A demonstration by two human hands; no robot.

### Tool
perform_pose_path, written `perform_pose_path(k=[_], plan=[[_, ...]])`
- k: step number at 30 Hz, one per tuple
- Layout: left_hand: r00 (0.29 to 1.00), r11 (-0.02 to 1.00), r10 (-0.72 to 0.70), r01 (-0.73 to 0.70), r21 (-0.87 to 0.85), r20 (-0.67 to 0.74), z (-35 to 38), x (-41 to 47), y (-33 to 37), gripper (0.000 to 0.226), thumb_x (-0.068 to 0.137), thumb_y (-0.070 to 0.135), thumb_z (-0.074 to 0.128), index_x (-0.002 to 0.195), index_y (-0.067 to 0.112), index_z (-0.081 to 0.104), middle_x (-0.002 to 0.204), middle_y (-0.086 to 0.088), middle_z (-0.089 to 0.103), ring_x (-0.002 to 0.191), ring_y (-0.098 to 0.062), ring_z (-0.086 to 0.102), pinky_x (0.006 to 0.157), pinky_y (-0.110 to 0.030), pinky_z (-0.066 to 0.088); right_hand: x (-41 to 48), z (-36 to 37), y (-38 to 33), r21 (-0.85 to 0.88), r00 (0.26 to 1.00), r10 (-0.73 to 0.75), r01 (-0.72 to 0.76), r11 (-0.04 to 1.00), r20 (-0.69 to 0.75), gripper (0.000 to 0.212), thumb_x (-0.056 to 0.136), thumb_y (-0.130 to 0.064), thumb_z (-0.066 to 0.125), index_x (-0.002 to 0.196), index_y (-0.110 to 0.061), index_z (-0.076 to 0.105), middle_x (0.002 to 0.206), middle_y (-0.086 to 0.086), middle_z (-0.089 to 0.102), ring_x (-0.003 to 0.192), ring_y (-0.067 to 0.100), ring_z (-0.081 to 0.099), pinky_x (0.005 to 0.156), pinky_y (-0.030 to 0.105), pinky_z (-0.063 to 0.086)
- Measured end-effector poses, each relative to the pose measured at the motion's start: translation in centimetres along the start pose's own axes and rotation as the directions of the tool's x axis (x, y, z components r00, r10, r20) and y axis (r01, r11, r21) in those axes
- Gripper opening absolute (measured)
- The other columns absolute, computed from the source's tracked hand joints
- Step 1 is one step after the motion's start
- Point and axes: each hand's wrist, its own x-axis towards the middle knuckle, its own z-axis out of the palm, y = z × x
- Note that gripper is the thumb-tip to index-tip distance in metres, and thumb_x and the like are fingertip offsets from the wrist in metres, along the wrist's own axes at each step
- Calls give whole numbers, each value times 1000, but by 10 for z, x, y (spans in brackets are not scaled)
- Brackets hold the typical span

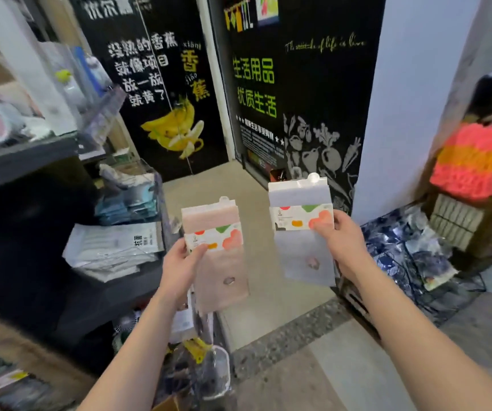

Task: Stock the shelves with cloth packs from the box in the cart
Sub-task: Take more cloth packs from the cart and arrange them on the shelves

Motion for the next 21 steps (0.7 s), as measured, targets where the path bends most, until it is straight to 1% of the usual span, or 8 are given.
perform_pose_path(k=[5, 7, 8, 10, 12, 15, 18, 21], plan=[[998, 997, 37, -40, -73, -49, 31, 74, 30, 22, 97, 19, 71, 120, 20, 70, 108, 4, 80, 101, -19, 77, 85, -40, 62, 100, 24, -21, 7, 997, -8, 8, 1000, 73, 13, 93, -26, 67, 106, -27, 68, 105, -8, 75, 99, 14, 71, 86, 42, 59], [996, 995, 39, -46, -89, -77, 40, 112, 34, 26, 96, 22, 72, 122, 20, 68, 110, 3, 80, 101, -20, 77, 86, -44, 63, 145, 41, -29, 17, 993, -26, 24, 1000, 118, 14, 93, -23, 68, 107, -24, 69, 104, -6, 76, 97, 14, 73, 87, 43, 60], [995, 993, 47, -56, -101, -89, 44, 134, 35, 28, 96, 22, 73, 124, 19, 68, 112, 0, 79, 102, -21, 77, 88, -47, 62, 169, 50, -32, 15, 988, -38, 36, 999, 146, 13, 93, -23, 68, 106, -23, 69, 104, -6, 77, 96, 14, 74, 87, 43, 61], [991, 989, 60, -75, -127, -119, 51, 180, 35, 35, 95, 22, 74, 128, 17, 63, 116, -4, 78, 103, -22, 76, 87, -45, 62, 218, 71, -38, 8, 979, -65, 64, 998, 194, 12, 93, -25, 67, 105, -23, 69, 104, -5, 77, 97, 14, 74, 86, 42, 61], [987, 985, 72, -93, -143, -146, 59, 225, 38, 39, 95, 24, 75, 130, 19, 59, 114, -1, 77, 101, -16, 76, 81, -36, 61, 267, 93, -43, 2, 973, -79, 81, 997, 216, 15, 94, -26, 67, 108, -21, 68, 105, -5, 77, 97, 14, 74, 85, 40, 61], [981, 982, 81, -109, -156, -177, 71, 291, 48, 29, 95, 19, 74, 121, 22, 59, 106, 5, 76, 95, -11, 75, 69, -21, 57, 339, 129, -51, 21, 965, -67, 64, 998, 253, 18, 95, -21, 67, 112, -16, 66, 106, -3, 76, 97, 16, 73, 80, 34, 60], [968, 985, 69, -105, -140, -240, 73, 347, 55, 30, 95, 18, 74, 121, 20, 59, 108, 3, 76, 95, -12, 75, 71, -22, 56, 401, 167, -56, 24, 957, -50, 45, 999, 286, 17, 95, -20, 66, 112, -15, 66, 105, -1, 76, 94, 16, 74, 77, 35, 61], [956, 986, 48, -91, -137, -289, 68, 395, 54, 31, 95, 18, 74, 122, 19, 60, 108, 1, 78, 97, -13, 76, 76, -25, 57, 455, 208, -48, 55, 952, -4, -13, 998, 305, 16, 93, -17, 68, 109, -15, 67, 100, 0, 77, 86, 16, 75, 66, 30, 60]])
